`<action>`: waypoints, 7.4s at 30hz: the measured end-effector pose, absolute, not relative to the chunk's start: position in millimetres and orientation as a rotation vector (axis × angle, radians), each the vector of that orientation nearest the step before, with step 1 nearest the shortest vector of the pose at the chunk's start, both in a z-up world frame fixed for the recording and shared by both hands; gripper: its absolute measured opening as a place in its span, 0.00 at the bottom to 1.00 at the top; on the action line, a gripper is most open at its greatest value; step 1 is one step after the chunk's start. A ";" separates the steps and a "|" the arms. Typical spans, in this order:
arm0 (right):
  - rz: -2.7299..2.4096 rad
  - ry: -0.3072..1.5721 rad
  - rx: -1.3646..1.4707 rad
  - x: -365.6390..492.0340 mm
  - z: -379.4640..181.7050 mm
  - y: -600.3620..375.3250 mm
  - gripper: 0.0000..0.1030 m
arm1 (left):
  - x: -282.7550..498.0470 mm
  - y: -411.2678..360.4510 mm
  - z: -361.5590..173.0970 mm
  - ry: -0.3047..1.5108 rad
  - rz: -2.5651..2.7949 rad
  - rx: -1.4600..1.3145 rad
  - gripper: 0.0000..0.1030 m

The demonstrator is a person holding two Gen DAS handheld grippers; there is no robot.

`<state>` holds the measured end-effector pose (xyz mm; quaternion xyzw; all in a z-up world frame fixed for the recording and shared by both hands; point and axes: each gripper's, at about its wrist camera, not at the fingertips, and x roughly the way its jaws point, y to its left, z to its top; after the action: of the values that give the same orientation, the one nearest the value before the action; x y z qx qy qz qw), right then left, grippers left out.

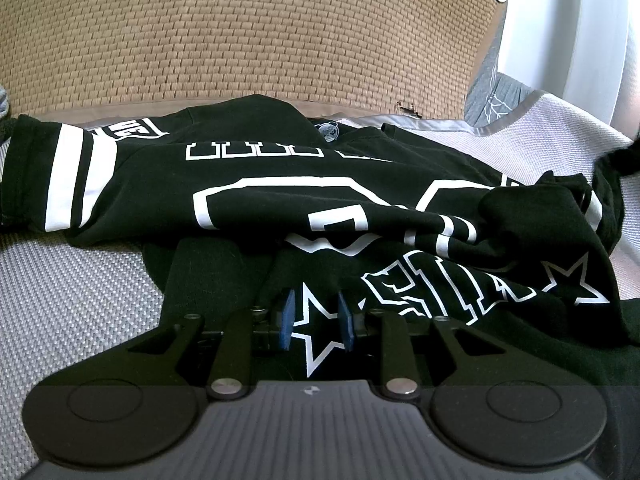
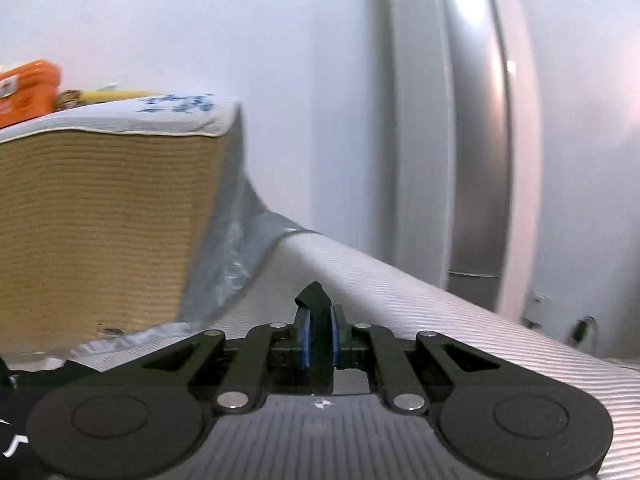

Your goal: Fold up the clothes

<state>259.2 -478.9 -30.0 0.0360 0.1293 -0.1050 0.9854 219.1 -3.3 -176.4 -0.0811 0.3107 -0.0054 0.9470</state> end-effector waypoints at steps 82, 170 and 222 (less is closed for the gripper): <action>0.533 0.661 -0.224 459.4 -147.8 -221.4 0.38 | 437.4 66.9 -148.7 0.804 -0.104 0.065 0.58; 0.810 0.773 -0.287 518.5 -161.3 -224.7 0.13 | 465.1 102.4 -138.9 0.855 -0.414 0.230 0.51; 0.391 0.529 -0.539 546.6 -162.0 -192.5 0.10 | 485.1 147.5 -121.8 0.650 -0.110 -0.065 0.67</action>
<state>546.6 -192.5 -162.0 -0.2613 0.2568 0.1899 0.9109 485.1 147.5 -121.8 -0.0321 0.3193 -0.0541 0.9456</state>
